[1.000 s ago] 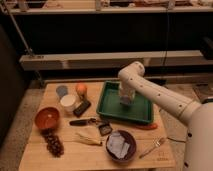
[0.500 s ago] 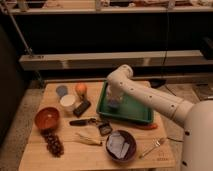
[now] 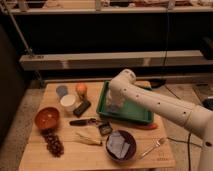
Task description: Wipe tray with sponge
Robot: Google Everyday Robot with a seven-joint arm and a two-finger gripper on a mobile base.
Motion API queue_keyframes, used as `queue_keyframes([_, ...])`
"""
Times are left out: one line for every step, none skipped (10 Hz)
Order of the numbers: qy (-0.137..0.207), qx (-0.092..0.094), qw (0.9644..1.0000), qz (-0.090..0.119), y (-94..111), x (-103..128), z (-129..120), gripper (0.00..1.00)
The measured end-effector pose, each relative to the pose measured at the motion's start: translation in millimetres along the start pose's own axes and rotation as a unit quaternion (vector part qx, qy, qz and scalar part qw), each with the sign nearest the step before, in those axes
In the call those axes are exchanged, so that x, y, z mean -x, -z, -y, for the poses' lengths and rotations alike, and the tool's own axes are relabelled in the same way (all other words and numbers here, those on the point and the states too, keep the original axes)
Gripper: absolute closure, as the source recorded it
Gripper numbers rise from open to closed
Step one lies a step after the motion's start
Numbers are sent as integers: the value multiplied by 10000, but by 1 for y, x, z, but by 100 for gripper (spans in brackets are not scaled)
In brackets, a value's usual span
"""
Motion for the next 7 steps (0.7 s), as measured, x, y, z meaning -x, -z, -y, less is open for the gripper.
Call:
queue_keyframes([-52,89,9999,34,3,10,-14,79])
queue_keyframes([-124,153,9998,24,6,13,-27,79])
queue_keyframes([-189,216,9996,0,10,14,-39,79])
queue_keyframes([-268,278,9992,-46,13,13,-49,79])
queue_keyframes([-403,389,9983,-146,19,9,-68,79])
queue_keyframes([-493,470,9974,-215,23,4,-80,79])
queue_keyframes([-559,514,9968,-249,24,0,-88,79])
